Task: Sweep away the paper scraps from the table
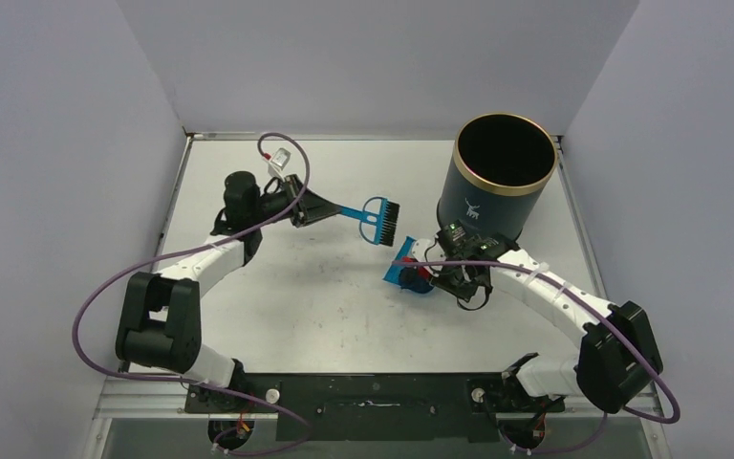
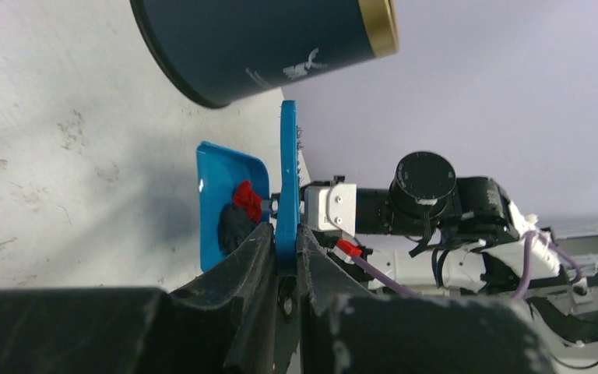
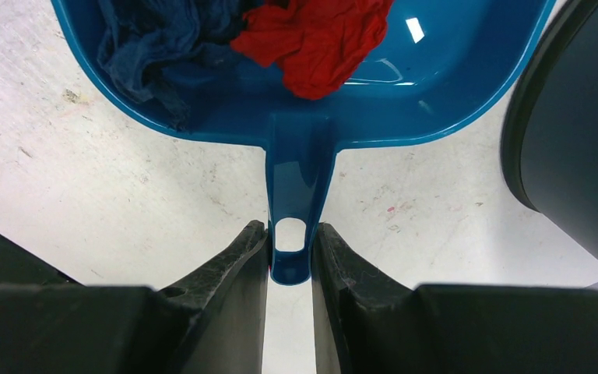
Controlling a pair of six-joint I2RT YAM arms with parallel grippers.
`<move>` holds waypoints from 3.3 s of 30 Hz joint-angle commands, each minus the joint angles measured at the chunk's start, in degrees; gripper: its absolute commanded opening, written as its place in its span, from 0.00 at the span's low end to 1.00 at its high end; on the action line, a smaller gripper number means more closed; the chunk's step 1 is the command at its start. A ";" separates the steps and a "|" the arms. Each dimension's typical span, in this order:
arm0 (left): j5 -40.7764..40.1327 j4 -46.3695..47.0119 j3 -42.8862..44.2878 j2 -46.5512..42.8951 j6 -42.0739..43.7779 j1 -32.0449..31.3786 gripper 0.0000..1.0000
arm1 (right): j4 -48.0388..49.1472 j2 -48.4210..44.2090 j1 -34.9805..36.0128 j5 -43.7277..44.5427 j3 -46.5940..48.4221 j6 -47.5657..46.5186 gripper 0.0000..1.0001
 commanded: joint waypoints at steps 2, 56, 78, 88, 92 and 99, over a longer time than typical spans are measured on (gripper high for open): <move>1.17 15.97 -2.55 -2.40 -8.73 6.32 0.00 | -1.15 -4.03 -0.78 -2.29 3.80 -0.97 0.05; -8.70 -17.18 3.45 -4.42 13.72 2.13 0.00 | -25.04 9.33 -29.13 10.03 59.79 -11.04 0.05; -9.34 -19.08 3.74 -6.60 14.99 -0.06 0.00 | 7.41 9.89 -20.53 62.02 44.26 -48.23 0.08; -9.34 -19.25 3.74 -6.78 15.25 -0.55 0.00 | 4.68 8.84 -21.44 60.16 44.69 -44.14 0.05; -9.58 -19.51 3.74 -7.15 15.38 -0.48 0.00 | -0.52 8.74 -23.23 53.60 49.51 -33.97 0.05; -9.73 -19.95 3.89 -6.50 15.61 -0.49 0.00 | -10.22 6.46 -24.43 38.30 52.03 -18.80 0.05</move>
